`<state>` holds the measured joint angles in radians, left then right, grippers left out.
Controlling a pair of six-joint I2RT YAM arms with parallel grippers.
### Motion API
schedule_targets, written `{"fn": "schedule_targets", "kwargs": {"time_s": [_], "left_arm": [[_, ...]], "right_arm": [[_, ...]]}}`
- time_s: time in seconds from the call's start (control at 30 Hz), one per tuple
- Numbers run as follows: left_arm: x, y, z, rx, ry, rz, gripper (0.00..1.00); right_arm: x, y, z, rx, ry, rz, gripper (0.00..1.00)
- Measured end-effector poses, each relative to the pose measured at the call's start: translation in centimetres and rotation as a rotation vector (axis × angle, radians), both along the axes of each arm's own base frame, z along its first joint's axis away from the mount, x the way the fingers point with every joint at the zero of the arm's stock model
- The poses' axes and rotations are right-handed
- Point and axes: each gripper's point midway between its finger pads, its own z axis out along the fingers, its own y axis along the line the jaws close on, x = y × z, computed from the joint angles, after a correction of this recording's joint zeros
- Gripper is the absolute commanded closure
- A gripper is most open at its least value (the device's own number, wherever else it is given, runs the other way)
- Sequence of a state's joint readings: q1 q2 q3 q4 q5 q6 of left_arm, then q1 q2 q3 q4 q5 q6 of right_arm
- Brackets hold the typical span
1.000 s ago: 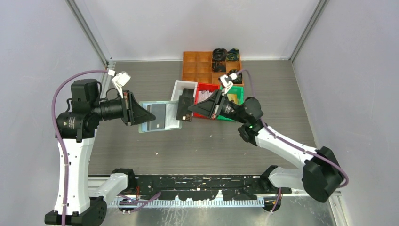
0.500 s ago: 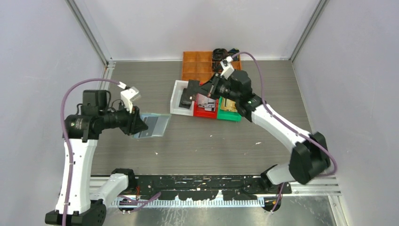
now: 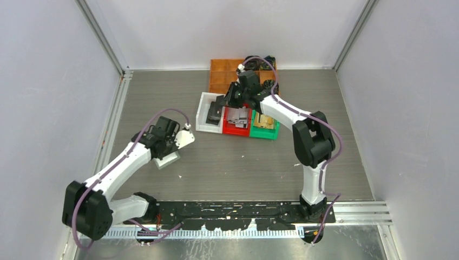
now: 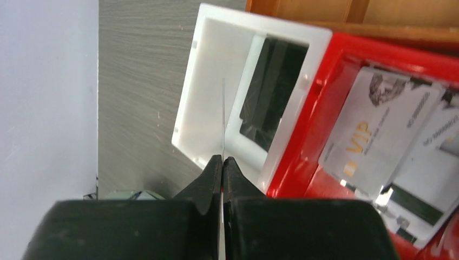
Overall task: Take the credit cards out of the card holder
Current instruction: Place the credit card in the storage box.
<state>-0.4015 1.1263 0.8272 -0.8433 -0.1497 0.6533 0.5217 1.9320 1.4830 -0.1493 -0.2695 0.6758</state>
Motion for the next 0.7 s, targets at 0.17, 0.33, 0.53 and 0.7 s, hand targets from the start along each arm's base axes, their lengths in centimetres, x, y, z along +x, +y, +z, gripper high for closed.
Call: {"fn": "schedule_targets", "kwargs": {"time_s": [0.17,0.33,0.53,0.7], "left_arm": [[4.6,1.4,-2.4,0.206,-0.17,-0.05,1.0],[7.2,1.4,-2.7,0.311,-0.281,-0.06,0.98],[6.7,-0.2,-3.0,0.25,-0.267,0.015,0.93],[5.8,-1.6,-3.5,0.18,-0.235,0.057,0.94]], "right_arm": [[2.5,1.2,-0.5,-0.026,-0.006,0.005,0.99],[4.3,2.3,-1.3,-0.038,-0.011,0.012,0.99],[4.8,2.7,-4.6,-0.079,0.042,0.023,0.99],[4.8,2.6,-5.9,-0.104,0.057,0.026,0.99]]}}
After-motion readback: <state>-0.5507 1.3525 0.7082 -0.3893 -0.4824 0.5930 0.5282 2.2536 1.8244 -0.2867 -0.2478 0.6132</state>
